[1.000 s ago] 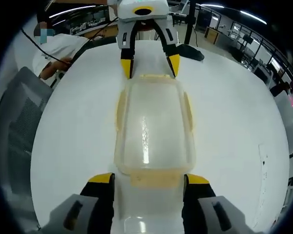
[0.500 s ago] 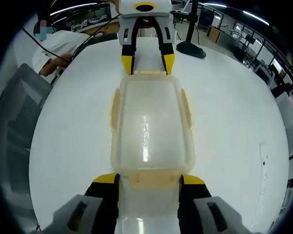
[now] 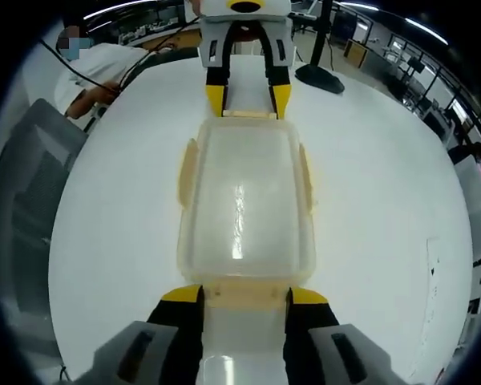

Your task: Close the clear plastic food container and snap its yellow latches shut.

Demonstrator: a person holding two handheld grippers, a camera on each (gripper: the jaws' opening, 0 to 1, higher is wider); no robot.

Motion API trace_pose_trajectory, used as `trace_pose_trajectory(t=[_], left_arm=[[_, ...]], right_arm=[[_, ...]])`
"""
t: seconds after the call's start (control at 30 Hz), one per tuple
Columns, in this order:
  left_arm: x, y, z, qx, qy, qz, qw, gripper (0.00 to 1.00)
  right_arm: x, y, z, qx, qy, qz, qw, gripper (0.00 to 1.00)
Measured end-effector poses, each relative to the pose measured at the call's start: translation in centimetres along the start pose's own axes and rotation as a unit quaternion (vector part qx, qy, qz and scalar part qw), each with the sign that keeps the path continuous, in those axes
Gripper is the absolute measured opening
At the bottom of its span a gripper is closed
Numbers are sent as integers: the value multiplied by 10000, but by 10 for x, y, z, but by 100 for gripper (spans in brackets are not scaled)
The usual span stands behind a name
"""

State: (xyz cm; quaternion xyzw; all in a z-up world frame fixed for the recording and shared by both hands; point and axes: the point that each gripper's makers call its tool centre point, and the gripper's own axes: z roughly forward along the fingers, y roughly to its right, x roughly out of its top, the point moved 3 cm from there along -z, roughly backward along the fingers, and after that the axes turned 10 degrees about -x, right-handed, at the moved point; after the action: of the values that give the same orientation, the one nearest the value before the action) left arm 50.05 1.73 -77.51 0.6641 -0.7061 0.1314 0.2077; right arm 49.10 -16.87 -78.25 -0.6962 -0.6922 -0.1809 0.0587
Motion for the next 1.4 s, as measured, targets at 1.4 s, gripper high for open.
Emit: trace_pose_trajectory(t=[1.4], left_arm=[[28,10,-37,456,-468,-159,9977,36]], right_arm=[[10,7,-47,-179,495,13,9986,35]])
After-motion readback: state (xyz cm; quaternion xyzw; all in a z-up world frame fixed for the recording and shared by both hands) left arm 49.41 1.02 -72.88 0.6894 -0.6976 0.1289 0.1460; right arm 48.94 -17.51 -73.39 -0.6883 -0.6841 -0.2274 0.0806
